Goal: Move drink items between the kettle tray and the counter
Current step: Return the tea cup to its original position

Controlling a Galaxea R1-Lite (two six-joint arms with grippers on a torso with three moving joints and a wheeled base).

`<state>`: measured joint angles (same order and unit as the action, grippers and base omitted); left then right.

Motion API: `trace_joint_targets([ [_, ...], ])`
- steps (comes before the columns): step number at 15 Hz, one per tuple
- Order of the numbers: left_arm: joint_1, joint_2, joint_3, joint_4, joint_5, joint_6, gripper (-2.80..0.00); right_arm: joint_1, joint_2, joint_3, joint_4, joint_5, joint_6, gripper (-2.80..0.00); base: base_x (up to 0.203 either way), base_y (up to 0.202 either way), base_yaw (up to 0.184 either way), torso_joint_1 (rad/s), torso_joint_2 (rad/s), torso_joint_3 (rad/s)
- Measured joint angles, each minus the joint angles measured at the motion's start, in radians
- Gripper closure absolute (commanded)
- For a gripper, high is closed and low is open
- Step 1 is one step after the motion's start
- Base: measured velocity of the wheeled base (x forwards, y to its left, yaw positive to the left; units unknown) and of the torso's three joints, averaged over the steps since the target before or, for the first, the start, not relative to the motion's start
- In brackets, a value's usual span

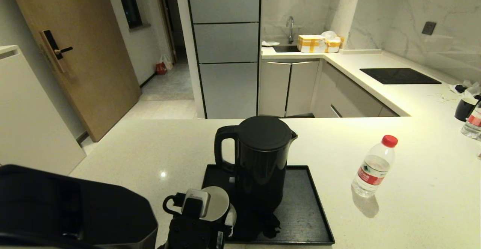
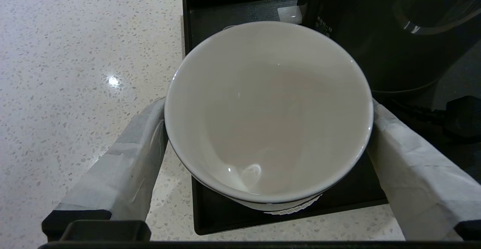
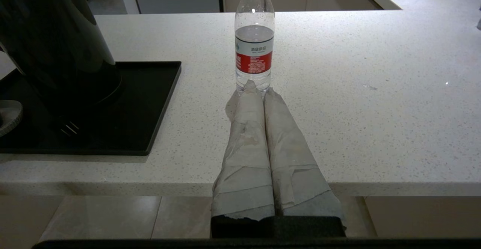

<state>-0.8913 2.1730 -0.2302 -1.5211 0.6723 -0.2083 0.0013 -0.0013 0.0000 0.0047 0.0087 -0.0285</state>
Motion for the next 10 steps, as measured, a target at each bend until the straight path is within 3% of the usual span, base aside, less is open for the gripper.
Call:
trace_joint_targets([
  [10,0.000,-0.024,-0.003,0.000,0.000,0.008,-2.80,0.000,0.000,0.000,0.000,0.000,0.000,0.00,0.000,0.000,0.000,0.000,0.00,0.000],
])
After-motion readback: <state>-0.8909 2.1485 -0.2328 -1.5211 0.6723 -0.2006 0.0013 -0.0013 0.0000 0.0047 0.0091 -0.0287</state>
